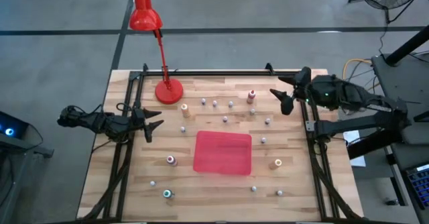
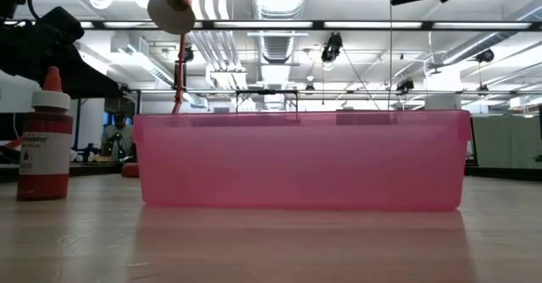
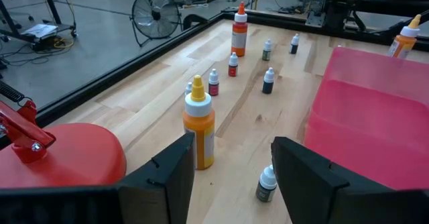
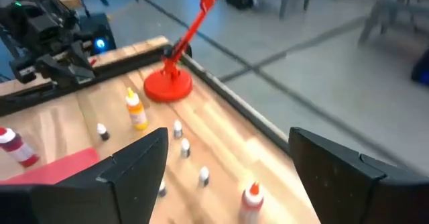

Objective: Pick & Place food coloring
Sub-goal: Put the small red food coloring bottle in the red bin

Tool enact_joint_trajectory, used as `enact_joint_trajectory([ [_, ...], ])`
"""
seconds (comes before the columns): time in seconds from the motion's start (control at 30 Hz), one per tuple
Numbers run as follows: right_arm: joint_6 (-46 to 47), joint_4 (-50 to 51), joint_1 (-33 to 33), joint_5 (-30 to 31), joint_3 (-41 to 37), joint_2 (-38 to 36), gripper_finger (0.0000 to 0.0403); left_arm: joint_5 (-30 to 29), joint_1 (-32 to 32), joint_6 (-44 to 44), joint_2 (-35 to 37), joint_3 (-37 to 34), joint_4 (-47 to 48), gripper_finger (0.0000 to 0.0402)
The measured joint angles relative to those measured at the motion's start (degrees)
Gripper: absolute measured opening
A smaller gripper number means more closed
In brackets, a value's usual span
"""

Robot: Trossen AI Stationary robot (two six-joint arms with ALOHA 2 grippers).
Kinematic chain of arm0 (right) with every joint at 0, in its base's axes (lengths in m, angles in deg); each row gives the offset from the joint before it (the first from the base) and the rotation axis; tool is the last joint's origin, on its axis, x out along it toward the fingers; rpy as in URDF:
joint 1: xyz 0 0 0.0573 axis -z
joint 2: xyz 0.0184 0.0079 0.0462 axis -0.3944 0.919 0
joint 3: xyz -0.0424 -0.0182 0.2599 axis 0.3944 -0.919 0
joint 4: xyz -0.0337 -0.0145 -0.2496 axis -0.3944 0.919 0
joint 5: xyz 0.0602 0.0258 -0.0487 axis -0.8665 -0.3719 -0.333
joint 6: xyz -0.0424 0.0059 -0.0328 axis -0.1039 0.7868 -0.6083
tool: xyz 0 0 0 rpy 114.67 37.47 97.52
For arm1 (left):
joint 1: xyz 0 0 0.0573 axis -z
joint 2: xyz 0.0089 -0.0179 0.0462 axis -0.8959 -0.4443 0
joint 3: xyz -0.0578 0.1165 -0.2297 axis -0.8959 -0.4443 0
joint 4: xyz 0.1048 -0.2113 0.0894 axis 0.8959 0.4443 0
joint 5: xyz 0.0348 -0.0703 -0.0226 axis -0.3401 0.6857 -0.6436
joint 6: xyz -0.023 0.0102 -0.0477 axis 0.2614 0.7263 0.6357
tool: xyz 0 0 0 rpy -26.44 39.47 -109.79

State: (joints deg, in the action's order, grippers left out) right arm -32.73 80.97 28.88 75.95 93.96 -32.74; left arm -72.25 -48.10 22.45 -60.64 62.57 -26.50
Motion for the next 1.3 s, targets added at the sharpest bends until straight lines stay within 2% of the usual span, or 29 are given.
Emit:
enact_joint_trajectory([
  [0.2,12.17,12.21,0.04,0.7,7.54,6.09,0.0296,-0.02,-0.01,0.02,0.02,0.01,0.01,0.017],
  [0.4,13.34,17.99,0.0,-7.19,11.46,11.33,0.0289,0.0,-0.01,0.0,0.0,-0.01,0.01,0.017],
  [0.7,17.16,29.57,1.42,-6.65,13.22,19.37,0.0288,-0.01,-0.01,0.01,0.01,0.0,0.01,0.017],
  [1.03,28.52,34.04,1.93,-6.64,11.62,26.63,0.028,-0.02,0.0,0.01,0.01,0.01,0.01,0.017],
  [1.3,36.42,31.6,2.27,-7.24,1.64,25.9,0.0265,0.0,-0.01,0.0,0.0,-0.01,-0.01,0.017],
])
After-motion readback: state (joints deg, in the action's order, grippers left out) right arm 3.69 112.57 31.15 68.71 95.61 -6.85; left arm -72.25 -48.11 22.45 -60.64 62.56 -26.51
